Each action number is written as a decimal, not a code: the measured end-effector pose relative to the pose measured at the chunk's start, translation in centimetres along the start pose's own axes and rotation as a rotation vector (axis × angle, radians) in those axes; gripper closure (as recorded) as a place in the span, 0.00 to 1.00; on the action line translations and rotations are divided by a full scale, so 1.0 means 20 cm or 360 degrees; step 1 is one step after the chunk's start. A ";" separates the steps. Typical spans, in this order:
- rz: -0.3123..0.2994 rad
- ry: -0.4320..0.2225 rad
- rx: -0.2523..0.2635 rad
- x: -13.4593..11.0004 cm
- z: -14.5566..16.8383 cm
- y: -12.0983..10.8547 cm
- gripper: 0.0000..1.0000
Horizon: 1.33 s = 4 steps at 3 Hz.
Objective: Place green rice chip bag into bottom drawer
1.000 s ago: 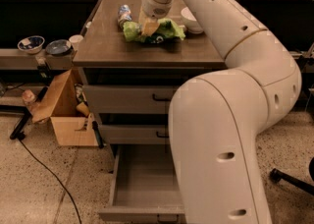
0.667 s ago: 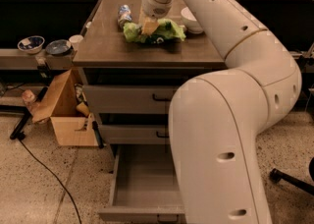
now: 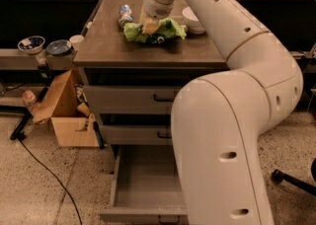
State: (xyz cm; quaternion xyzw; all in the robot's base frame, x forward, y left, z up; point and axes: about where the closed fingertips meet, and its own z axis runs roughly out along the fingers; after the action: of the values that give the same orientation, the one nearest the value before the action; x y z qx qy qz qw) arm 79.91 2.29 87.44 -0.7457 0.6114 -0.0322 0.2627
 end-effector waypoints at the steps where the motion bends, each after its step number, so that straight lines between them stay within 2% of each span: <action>1: -0.0060 -0.0064 0.0015 0.02 -0.05 -0.01 1.00; 2: -0.0107 -0.0093 0.0038 0.06 -0.13 -0.01 1.00; 3: -0.0250 -0.0177 0.0041 0.11 -0.28 0.05 1.00; 4: -0.0373 -0.0248 0.0038 0.15 -0.36 0.09 1.00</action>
Offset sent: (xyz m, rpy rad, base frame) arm -0.0086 -0.0407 0.0436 0.0452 -0.0756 0.1070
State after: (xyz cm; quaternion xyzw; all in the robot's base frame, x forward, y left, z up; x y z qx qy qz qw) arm 76.31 -3.24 92.09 -0.8091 0.4975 -0.0119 0.3127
